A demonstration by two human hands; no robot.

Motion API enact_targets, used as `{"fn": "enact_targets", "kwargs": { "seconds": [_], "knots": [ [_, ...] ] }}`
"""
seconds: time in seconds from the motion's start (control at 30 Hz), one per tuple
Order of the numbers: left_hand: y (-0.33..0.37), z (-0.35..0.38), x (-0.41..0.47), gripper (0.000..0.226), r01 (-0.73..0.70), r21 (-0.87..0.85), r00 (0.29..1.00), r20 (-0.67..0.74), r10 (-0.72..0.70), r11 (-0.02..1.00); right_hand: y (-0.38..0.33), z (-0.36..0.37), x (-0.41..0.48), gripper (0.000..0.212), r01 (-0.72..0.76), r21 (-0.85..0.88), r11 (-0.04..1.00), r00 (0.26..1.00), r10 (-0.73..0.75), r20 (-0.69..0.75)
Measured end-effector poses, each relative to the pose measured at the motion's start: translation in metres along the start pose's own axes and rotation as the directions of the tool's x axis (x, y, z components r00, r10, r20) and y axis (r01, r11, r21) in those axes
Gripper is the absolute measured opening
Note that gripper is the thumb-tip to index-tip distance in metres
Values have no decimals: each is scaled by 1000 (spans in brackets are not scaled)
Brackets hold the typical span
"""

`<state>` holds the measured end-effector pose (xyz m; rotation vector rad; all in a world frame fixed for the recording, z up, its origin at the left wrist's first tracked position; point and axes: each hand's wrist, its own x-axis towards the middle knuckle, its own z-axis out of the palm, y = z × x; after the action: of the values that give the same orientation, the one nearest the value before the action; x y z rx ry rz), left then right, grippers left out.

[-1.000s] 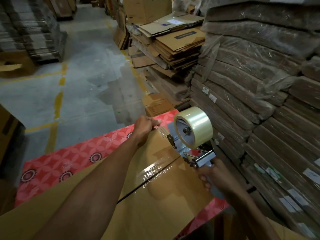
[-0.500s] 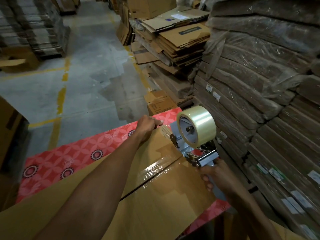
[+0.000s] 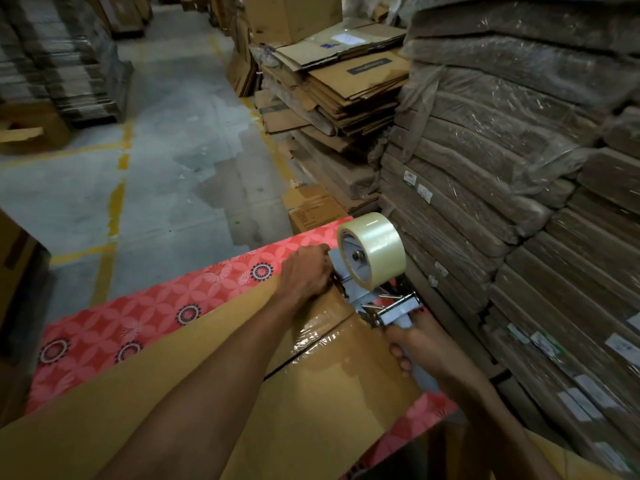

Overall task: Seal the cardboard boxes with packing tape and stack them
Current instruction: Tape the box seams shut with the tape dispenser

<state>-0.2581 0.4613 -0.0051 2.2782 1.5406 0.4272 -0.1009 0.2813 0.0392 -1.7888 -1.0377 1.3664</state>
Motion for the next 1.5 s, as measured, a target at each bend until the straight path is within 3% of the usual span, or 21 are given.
{"fn": "enact_targets", "kwargs": {
  "seconds": [0.07,0.13,0.33,0.5,0.57,0.67,0.73,0.83,0.93,1.13,1.33,1.5],
  "knots": [
    [-4,-2,4,25,-1,115,992,126,-14,993,-4,-4,0,18,20,-52,998,999,-19,35],
    [-4,-7,10,11,8,150,982,184,-36,989,-10,-6,0,24,49,-117,992,997,-42,62],
    [1,-5,20,31,80,147,980,168,-104,986,-11,-4,0,19,39,-106,994,999,-40,-5],
    [2,5,16,16,63,167,992,101,-80,984,5,-21,-22,18,0,-156,988,1000,4,27],
    [1,6,16,32,80,168,988,114,-100,983,20,-29,-37,18,-16,-235,972,999,24,29],
    [-1,10,22,57,138,172,975,147,-164,975,45,-37,-50,31,-57,-198,979,998,56,-11],
    [7,16,16,62,196,202,977,47,-209,960,51,-34,-54,35,-74,-162,984,997,69,-37],
    [33,19,-21,83,253,100,958,-164,-235,962,52,-27,-55,29,-93,-55,994,995,91,-37],
    [37,29,-45,103,225,100,970,-119,-213,969,57,-23,-54,29,-87,-77,993,996,86,-17],
    [19,21,-23,106,217,154,976,-60,-211,964,37,-11,-38,22,-19,-61,998,999,16,-49],
    [-6,3,8,73,251,189,968,-67,-242,949,0,7,-7,13,19,-83,996,997,-25,-77],
    [-14,13,17,71,238,219,971,-59,-230,946,8,-1,-5,15,16,-127,992,996,-27,-88]
  ]
}}
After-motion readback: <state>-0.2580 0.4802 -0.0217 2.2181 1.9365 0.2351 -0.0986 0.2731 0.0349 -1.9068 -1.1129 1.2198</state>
